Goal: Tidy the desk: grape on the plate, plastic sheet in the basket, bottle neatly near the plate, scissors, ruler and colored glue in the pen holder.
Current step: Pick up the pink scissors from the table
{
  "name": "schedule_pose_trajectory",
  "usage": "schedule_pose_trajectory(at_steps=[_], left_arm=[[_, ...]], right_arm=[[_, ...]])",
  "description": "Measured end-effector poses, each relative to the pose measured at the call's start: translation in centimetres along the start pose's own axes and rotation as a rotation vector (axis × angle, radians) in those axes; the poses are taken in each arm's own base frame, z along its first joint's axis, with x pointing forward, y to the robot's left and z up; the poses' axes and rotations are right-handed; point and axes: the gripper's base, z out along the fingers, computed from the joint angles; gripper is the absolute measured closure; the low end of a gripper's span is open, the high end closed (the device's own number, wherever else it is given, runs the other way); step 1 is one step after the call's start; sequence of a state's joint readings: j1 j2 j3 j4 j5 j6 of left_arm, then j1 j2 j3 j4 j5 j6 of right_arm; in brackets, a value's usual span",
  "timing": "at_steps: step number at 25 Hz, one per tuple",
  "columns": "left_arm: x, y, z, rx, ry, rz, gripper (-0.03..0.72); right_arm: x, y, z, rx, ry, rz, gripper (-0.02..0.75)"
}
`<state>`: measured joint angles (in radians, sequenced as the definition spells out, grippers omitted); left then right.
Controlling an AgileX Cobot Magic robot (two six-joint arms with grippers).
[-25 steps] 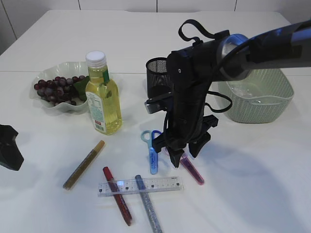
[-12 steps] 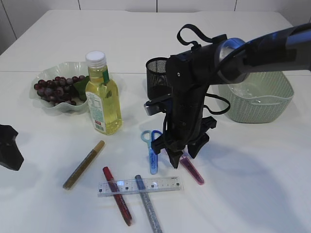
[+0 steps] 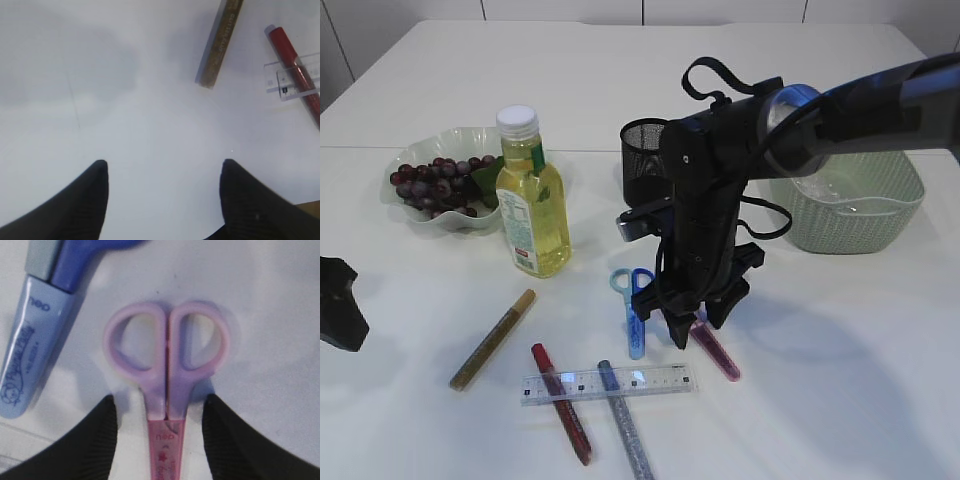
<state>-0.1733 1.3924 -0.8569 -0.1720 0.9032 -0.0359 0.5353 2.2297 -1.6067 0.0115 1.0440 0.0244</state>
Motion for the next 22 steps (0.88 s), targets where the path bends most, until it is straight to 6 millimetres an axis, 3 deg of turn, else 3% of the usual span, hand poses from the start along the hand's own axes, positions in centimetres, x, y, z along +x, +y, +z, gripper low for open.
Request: schedule_pose_trajectory(at_steps=[2, 8, 22], left_arm=[[0.00, 0.00, 0.00, 0.000, 0.000, 0.000, 0.183], [0.00, 0.00, 0.00, 0.000, 0.000, 0.000, 0.183], [0.00, 0.00, 0.00, 0.000, 0.000, 0.002, 0.183]], right_arm=[[0.00, 0.00, 0.00, 0.000, 0.000, 0.000, 0.338], [-0.08, 0.03, 0.08, -0.003, 0.000, 0.002, 0.533], [0.03, 0.25, 0.05, -0.046, 0.012, -0.020, 0.543]])
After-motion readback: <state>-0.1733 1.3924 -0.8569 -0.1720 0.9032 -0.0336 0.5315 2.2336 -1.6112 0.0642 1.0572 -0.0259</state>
